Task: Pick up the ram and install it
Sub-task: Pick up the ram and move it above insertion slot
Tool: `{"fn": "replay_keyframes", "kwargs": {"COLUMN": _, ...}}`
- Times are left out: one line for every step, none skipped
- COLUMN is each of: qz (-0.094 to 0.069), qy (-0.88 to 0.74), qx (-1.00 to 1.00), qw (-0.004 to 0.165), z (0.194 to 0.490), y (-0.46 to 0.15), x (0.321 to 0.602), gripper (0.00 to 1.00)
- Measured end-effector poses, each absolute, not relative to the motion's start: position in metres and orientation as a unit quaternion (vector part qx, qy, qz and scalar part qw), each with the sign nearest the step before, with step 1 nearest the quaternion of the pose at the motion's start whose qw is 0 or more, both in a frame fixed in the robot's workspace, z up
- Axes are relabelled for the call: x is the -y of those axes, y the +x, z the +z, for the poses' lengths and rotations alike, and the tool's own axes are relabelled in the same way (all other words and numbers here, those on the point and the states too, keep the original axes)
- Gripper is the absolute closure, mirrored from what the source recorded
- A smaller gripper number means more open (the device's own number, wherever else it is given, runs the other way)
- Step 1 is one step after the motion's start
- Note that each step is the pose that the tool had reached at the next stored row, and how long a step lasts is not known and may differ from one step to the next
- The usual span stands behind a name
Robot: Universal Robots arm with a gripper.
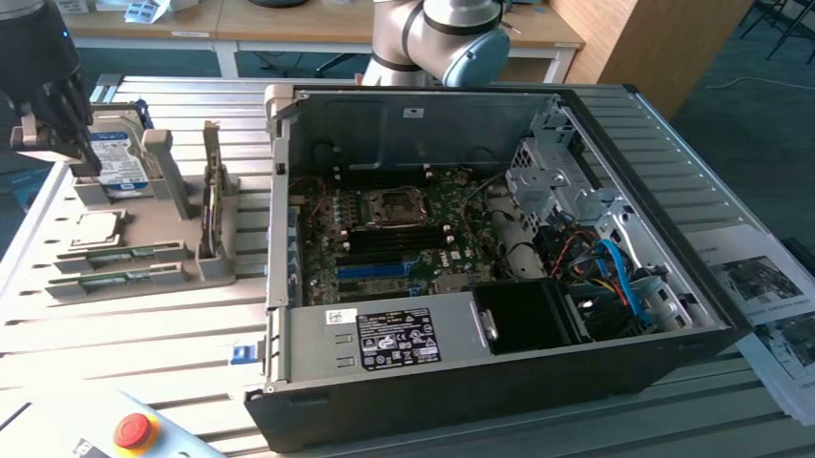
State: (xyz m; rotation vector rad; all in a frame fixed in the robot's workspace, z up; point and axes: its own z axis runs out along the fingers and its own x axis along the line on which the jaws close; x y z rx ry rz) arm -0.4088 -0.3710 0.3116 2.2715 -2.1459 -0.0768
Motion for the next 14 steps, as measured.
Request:
{"fn": "replay_keyframes", "kwargs": {"qz": -0.025, "qy": 0.727, "qx": 0.686, "qw": 0.008, "z": 0.3111, "y": -0.4088, "x": 0.371, "gripper": 0.9}}
{"fn": "replay_keyframes", "kwargs": {"qz": -0.025, "qy": 0.727, "qx": 0.686, "qw": 0.008, "z": 0.3112, "y": -0.4088, "x": 0.371, "gripper": 0.9}}
{"fn": "replay_keyframes", "kwargs": {"qz": -0.025, "qy": 0.727, "qx": 0.686, "qw": 0.008, "z": 0.3112, "y": -0.4088, "x": 0.371, "gripper": 0.9}}
{"fn": "replay_keyframes", "kwargs": {"qz": -0.025, "qy": 0.727, "qx": 0.686, "qw": 0.008, "z": 0.3111, "y": -0.4088, "x": 0.371, "gripper": 0.9}}
{"fn": "replay_keyframes", "kwargs": {"qz": -0.025, "qy": 0.727, "qx": 0.687, "qw": 0.008, "z": 0.3111, "y": -0.4088, "x": 0.371, "gripper": 0.9}}
{"fn": "replay_keyframes", "kwargs": {"qz": -0.025, "qy": 0.727, "qx": 0.687, "qw": 0.008, "z": 0.3111, "y": -0.4088, "x": 0.371, "gripper": 0.9}}
{"fn": "replay_keyframes", "kwargs": {"qz": -0.025, "qy": 0.727, "qx": 0.687, "qw": 0.008, "z": 0.3111, "y": -0.4088, "x": 0.371, "gripper": 0.9}}
{"fn": "replay_keyframes", "kwargs": {"qz": -0.025, "qy": 0.727, "qx": 0.686, "qw": 0.008, "z": 0.3111, "y": -0.4087, "x": 0.371, "gripper": 0.9}}
{"fn": "replay_keyframes", "kwargs": {"qz": -0.025, "qy": 0.727, "qx": 0.687, "qw": 0.008, "z": 0.3111, "y": -0.4088, "x": 0.371, "gripper": 0.9}}
{"fn": "replay_keyframes", "kwargs": {"qz": -0.025, "qy": 0.727, "qx": 0.687, "qw": 0.008, "z": 0.3111, "y": -0.4088, "x": 0.371, "gripper": 0.89}}
{"fn": "replay_keyframes", "kwargs": {"qz": -0.025, "qy": 0.727, "qx": 0.687, "qw": 0.008, "z": 0.3111, "y": -0.4088, "x": 0.371, "gripper": 0.89}}
{"fn": "replay_keyframes", "kwargs": {"qz": -0.025, "qy": 0.727, "qx": 0.687, "qw": 0.008, "z": 0.3111, "y": -0.4088, "x": 0.371, "gripper": 0.83}}
{"fn": "replay_keyframes", "kwargs": {"qz": -0.025, "qy": 0.727, "qx": 0.686, "qw": 0.008, "z": 0.3111, "y": -0.4088, "x": 0.371, "gripper": 0.77}}
{"fn": "replay_keyframes", "kwargs": {"qz": -0.025, "qy": 0.727, "qx": 0.687, "qw": 0.008, "z": 0.3111, "y": -0.4088, "x": 0.371, "gripper": 0.77}}
